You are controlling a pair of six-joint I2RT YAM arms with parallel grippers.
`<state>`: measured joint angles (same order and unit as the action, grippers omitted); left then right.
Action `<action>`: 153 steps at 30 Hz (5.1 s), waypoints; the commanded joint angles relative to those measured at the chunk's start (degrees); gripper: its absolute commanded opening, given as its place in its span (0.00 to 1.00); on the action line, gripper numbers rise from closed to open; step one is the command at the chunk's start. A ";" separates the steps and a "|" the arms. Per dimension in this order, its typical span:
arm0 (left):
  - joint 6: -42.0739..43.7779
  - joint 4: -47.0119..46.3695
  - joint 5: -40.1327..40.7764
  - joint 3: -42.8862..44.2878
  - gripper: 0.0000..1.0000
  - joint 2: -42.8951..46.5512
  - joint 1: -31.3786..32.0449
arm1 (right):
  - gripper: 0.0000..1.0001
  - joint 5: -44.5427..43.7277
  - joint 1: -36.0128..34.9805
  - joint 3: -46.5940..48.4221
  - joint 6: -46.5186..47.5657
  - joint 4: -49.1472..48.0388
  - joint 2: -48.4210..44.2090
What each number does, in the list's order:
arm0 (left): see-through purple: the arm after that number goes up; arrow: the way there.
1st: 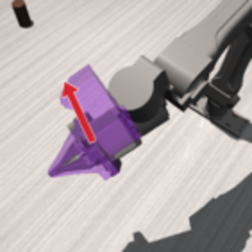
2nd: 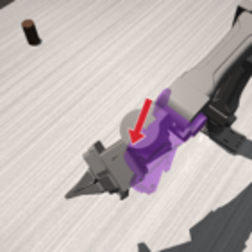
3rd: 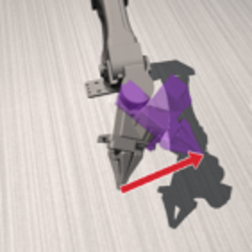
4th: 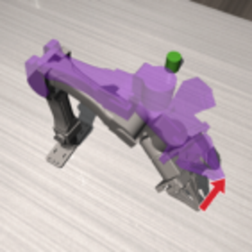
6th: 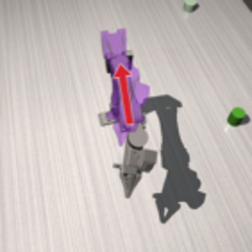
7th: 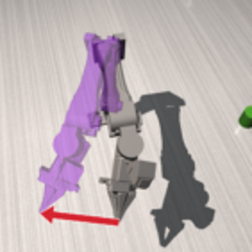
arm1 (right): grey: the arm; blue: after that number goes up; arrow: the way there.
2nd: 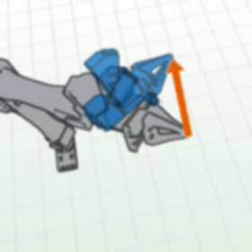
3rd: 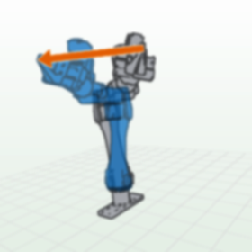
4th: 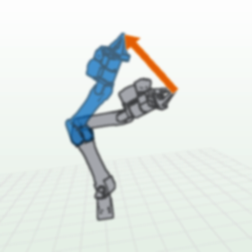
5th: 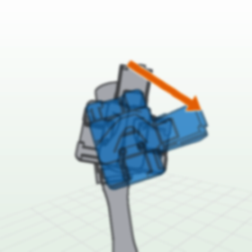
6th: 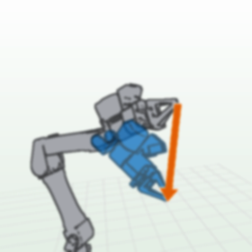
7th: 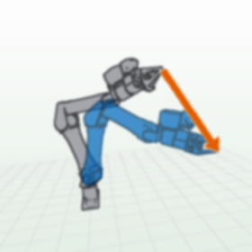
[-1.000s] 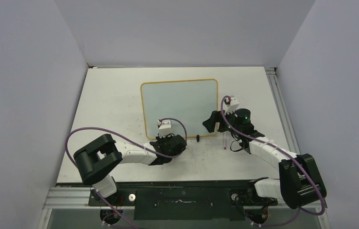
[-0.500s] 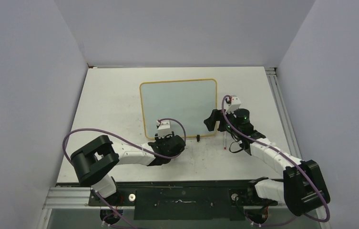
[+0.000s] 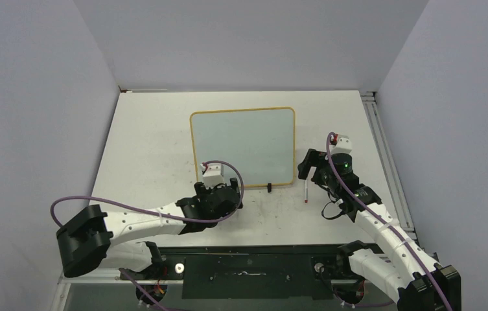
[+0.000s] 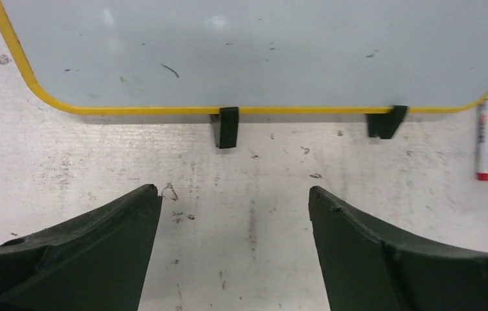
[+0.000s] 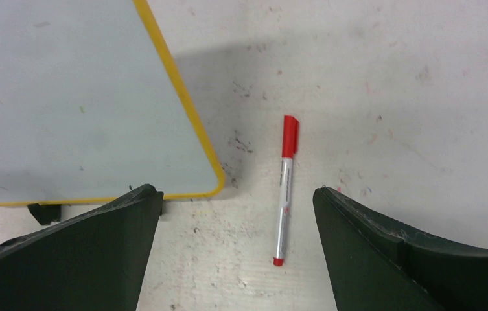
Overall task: Write a sentence on the whiteboard
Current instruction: Move the whiteboard stand to the center of the board, then open the whiteboard marker at the center of the board.
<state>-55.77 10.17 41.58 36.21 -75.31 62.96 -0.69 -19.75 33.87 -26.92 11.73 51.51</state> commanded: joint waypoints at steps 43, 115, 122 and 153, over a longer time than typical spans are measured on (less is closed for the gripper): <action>46.19 6.42 -29.34 13.20 0.97 26.97 -31.49 | 0.35 -6.77 -4.25 6.54 -1.42 10.68 27.73; 65.87 9.88 -45.05 0.94 0.71 26.65 20.25 | 0.05 46.18 -41.23 22.55 -5.55 37.13 19.04; 65.39 10.82 -40.02 0.01 0.59 27.76 22.85 | 0.05 47.66 -42.12 24.16 -4.27 39.90 19.13; 61.17 12.83 -36.59 2.80 0.00 28.99 18.55 | 0.69 43.20 -32.50 29.53 -1.65 41.98 17.09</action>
<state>7.94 25.45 4.62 36.16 -47.24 85.65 44.58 -58.96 60.31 -29.45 54.76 70.98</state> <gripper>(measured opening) 0.136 0.609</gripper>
